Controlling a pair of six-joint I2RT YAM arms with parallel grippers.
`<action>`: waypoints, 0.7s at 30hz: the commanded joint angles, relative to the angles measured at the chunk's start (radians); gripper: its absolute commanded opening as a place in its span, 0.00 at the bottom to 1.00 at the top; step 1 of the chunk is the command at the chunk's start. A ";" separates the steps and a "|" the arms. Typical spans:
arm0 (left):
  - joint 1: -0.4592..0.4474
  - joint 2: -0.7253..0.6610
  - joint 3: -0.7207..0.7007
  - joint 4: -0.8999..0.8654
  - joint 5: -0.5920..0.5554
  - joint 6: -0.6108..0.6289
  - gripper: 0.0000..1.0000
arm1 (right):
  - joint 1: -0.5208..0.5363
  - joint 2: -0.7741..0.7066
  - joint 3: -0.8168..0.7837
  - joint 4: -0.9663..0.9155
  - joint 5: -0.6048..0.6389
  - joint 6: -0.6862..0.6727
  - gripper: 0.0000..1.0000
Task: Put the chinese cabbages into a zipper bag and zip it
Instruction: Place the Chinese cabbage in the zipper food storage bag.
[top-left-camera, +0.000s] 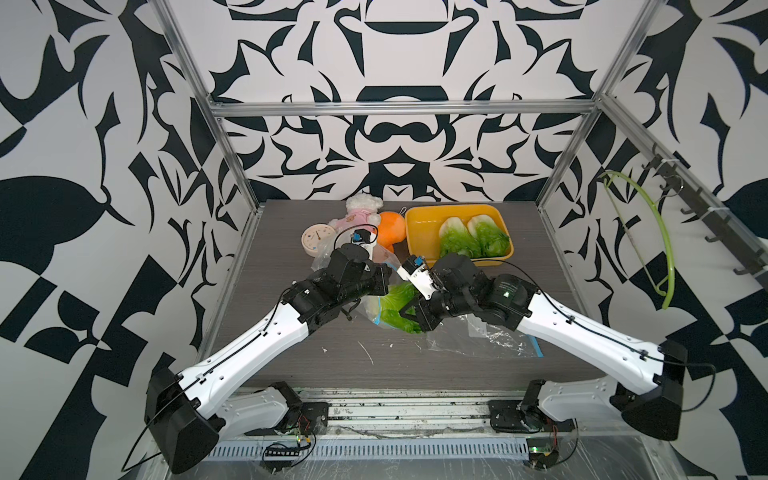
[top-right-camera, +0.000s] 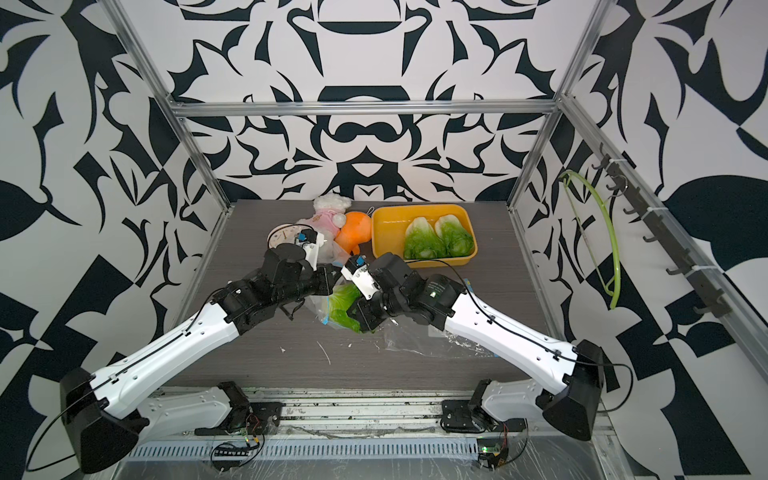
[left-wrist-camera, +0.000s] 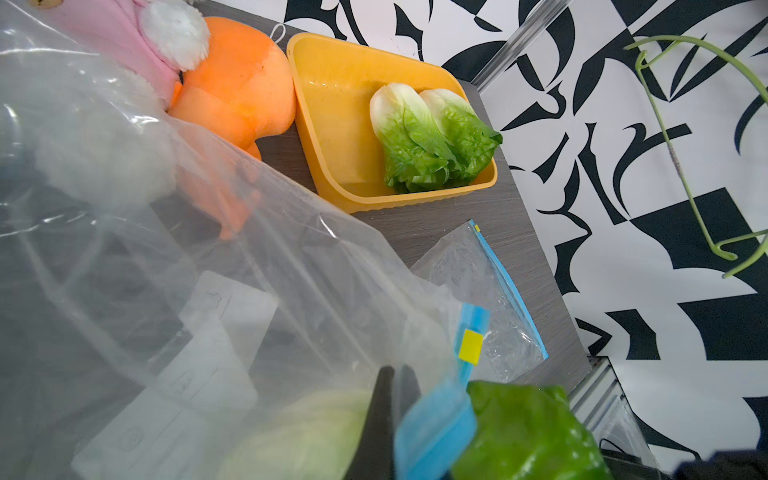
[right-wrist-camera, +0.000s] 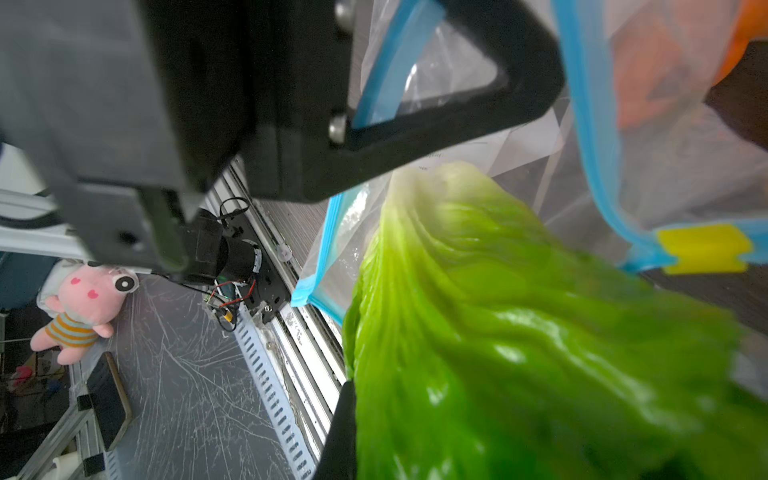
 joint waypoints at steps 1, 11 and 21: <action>0.003 -0.012 -0.007 0.032 0.040 -0.004 0.00 | 0.006 -0.045 0.003 0.100 -0.016 -0.002 0.00; 0.003 -0.063 -0.044 0.062 0.010 -0.068 0.00 | 0.012 -0.054 -0.026 0.194 0.009 0.034 0.00; 0.003 -0.032 -0.039 0.069 0.027 -0.038 0.00 | 0.015 -0.021 -0.050 0.189 -0.010 0.024 0.00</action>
